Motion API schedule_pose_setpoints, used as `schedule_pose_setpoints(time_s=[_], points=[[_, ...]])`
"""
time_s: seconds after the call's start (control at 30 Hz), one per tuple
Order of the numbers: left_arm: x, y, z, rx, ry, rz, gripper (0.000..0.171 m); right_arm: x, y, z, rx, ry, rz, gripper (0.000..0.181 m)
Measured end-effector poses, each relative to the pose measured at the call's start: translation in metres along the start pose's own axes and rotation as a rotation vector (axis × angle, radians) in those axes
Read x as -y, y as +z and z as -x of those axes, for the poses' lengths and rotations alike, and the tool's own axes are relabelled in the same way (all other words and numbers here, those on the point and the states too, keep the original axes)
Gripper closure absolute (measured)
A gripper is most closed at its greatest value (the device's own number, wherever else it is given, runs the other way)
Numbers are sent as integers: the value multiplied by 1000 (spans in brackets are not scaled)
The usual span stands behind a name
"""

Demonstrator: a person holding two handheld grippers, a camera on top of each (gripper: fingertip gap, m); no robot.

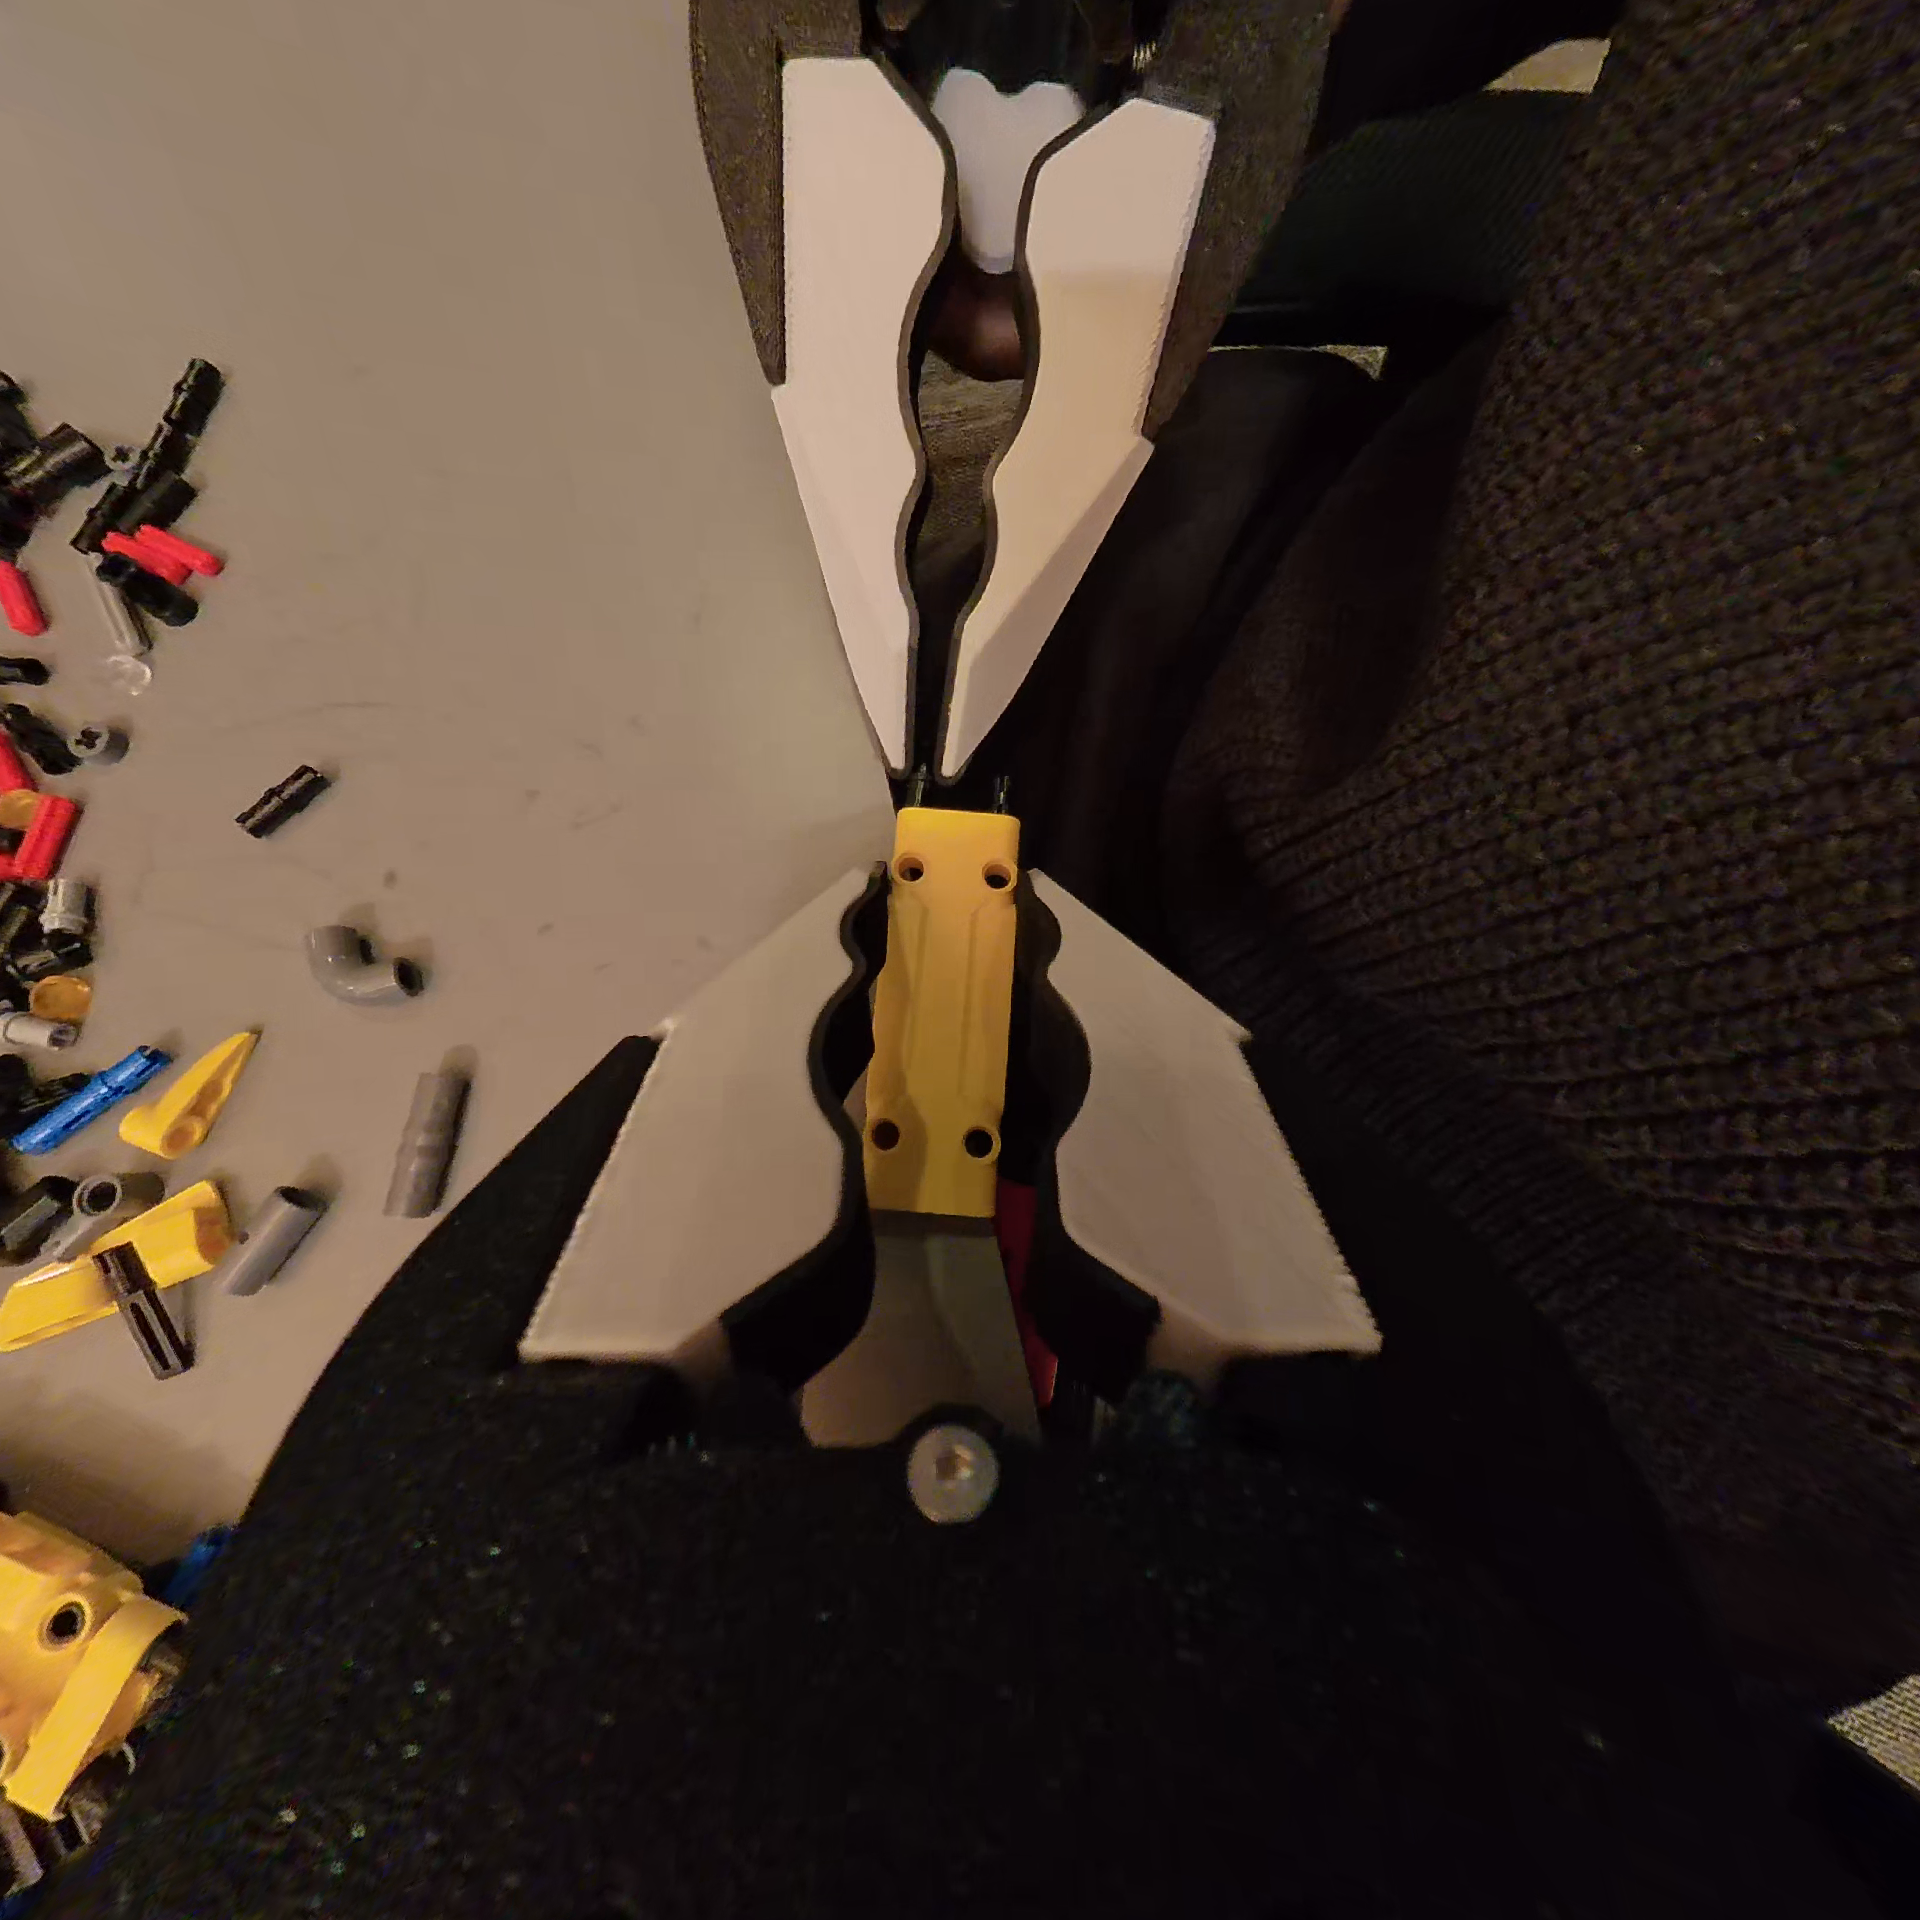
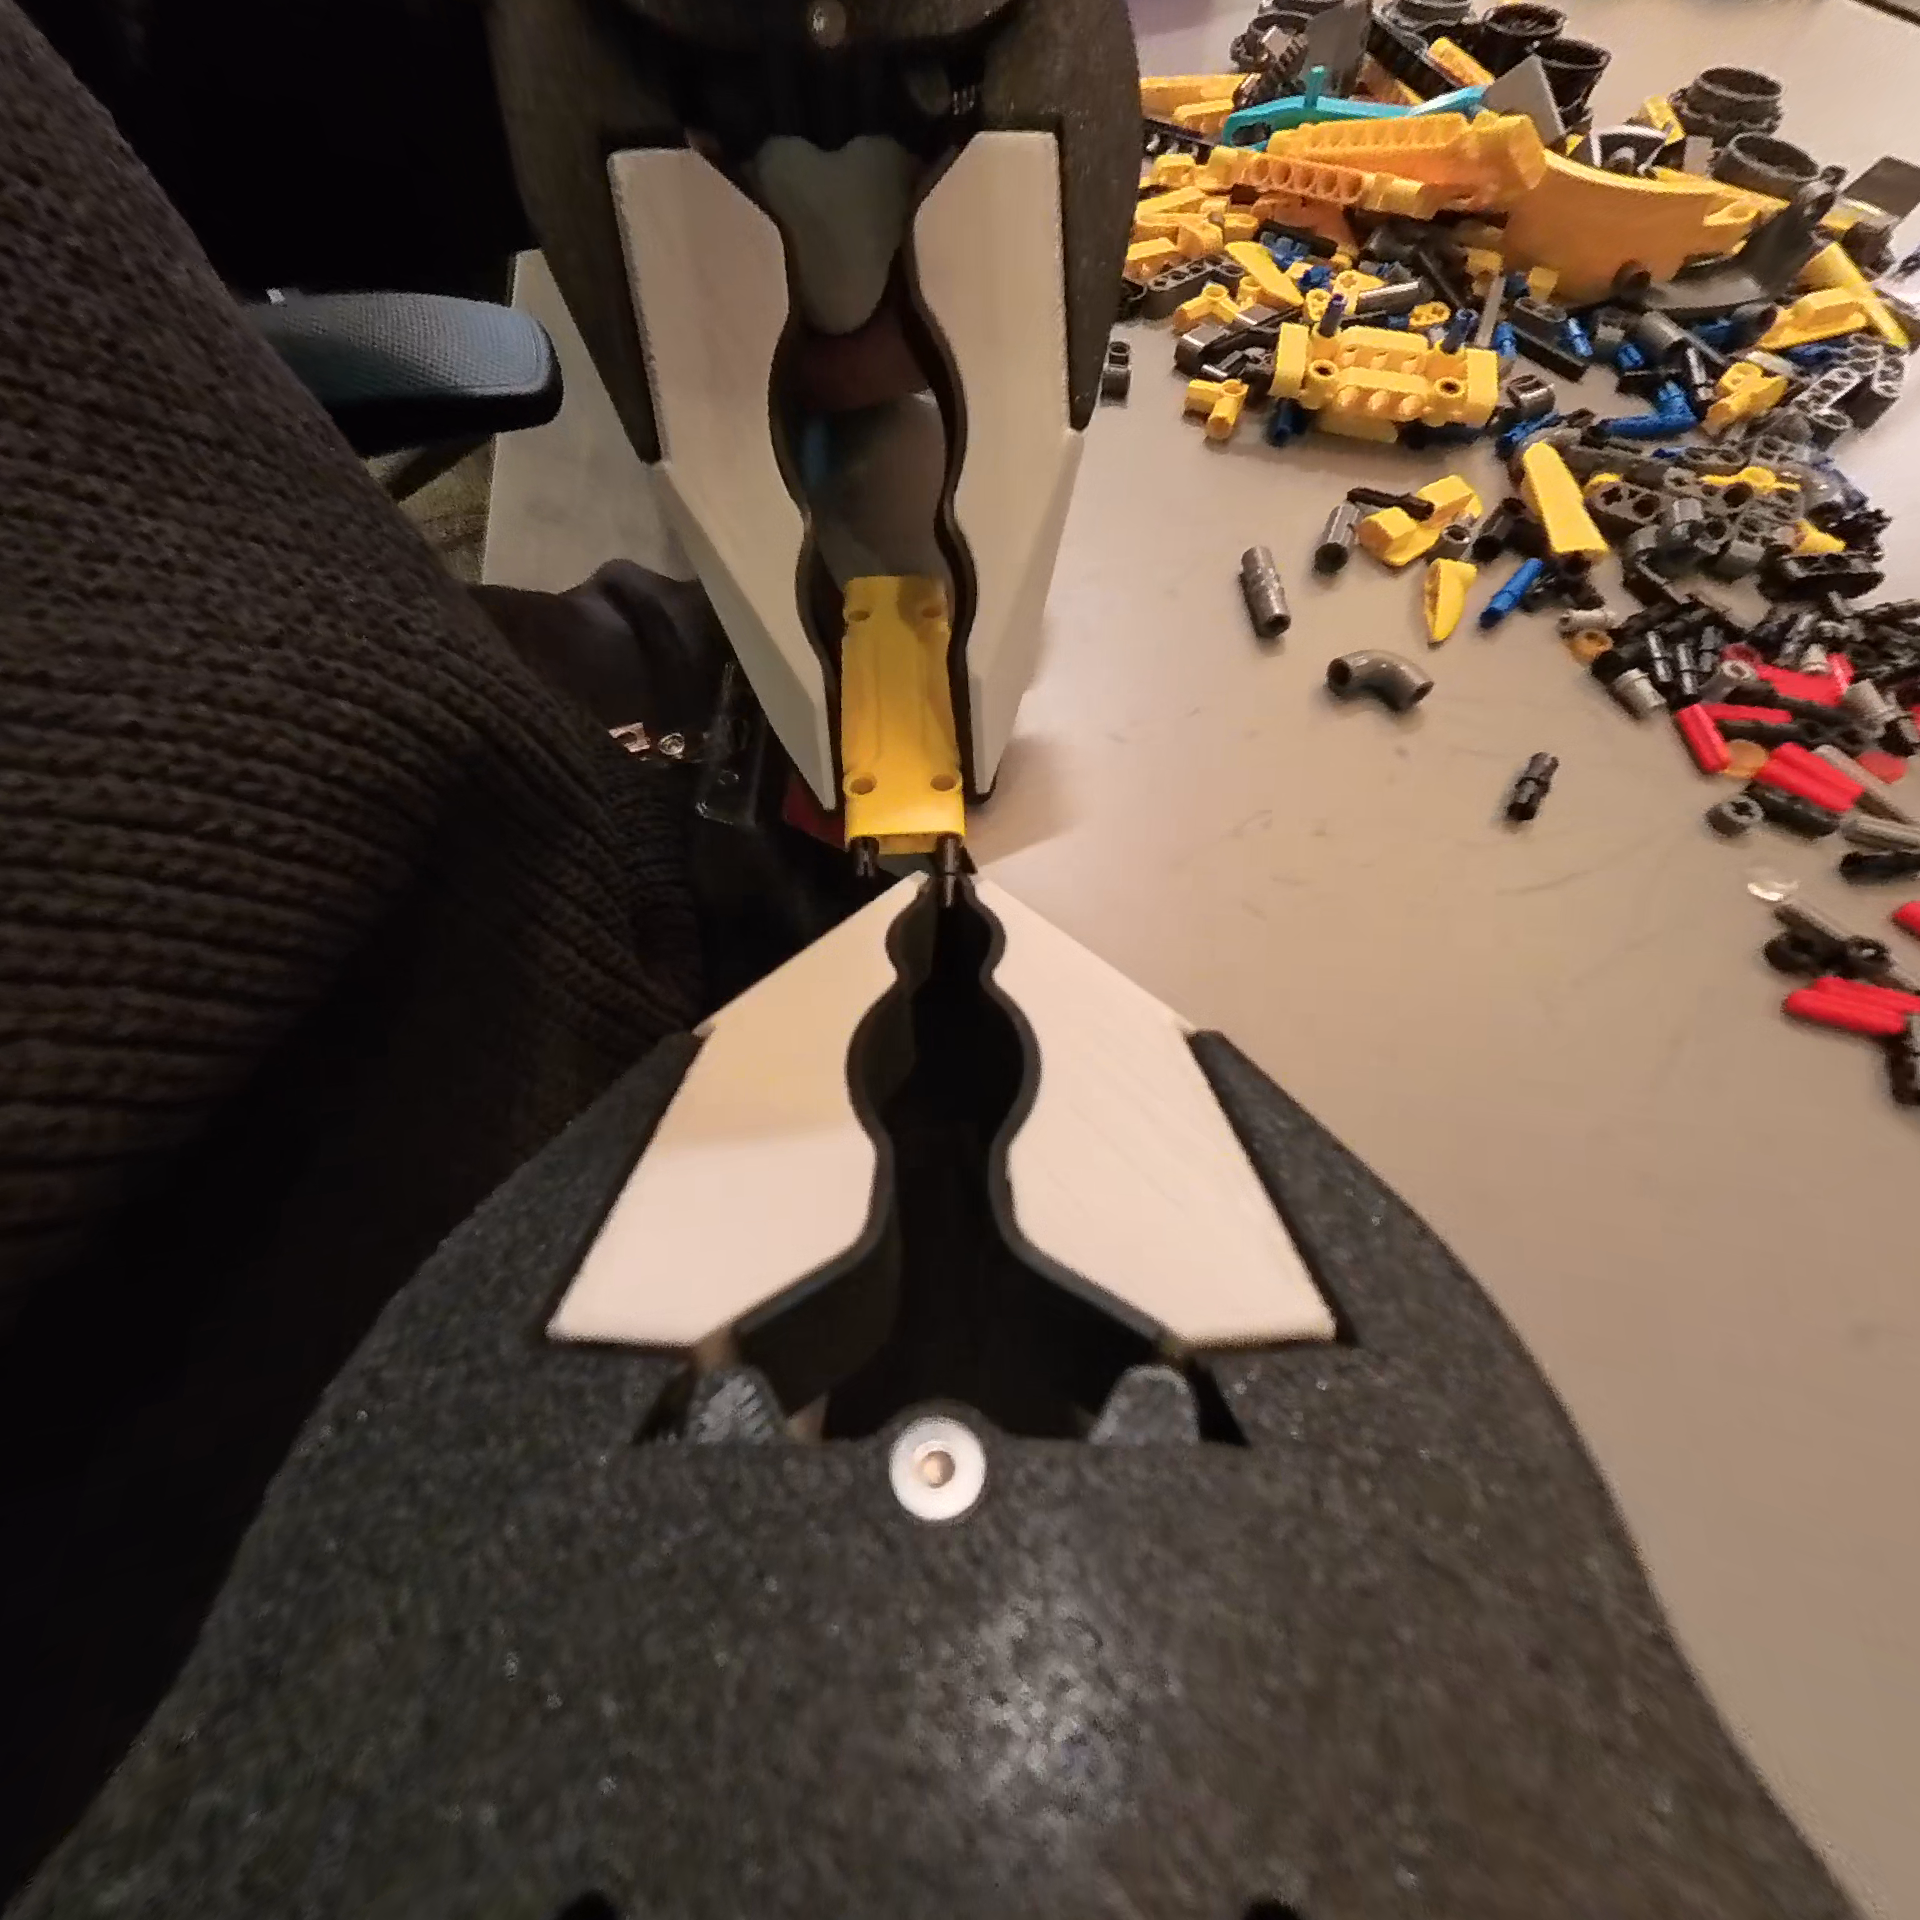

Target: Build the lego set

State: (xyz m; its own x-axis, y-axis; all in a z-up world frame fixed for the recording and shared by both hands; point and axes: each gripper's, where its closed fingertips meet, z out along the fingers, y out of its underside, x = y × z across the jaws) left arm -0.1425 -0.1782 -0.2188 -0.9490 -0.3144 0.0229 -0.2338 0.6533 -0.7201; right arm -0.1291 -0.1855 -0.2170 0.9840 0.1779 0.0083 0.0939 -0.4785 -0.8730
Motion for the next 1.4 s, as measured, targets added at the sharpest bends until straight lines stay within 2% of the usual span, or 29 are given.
schedule_pose_setpoints(time_s=[0.23, 0.43, 0.7, 0.83, 1.13, 1.3, 1.4], points=[[0, 0, 0, -17, -10, -1, 148, 2, 0, 0, -34, -156, 26, 179], [0, 0, 0, -18, -11, -1, 148, 0, 1, -1, -16, -109, 13, 178], [-1, 0, 0, -12, -3, 2, 148, 2, 2, -1, 122, 206, -20, 179], [-1, 0, 0, -14, -4, 2, 148, 2, 2, 0, 194, 304, -19, 179], [-1, 0, -1, -21, 9, 4, 148, -2, 5, 2, 44, -123, 124, 179], [-1, 0, -1, -27, 7, 4, 148, -3, 5, 1, 41, -247, 192, 180], [-1, 0, -2, -28, 6, 4, 148, -3, 4, 2, 58, -243, 223, 180]])
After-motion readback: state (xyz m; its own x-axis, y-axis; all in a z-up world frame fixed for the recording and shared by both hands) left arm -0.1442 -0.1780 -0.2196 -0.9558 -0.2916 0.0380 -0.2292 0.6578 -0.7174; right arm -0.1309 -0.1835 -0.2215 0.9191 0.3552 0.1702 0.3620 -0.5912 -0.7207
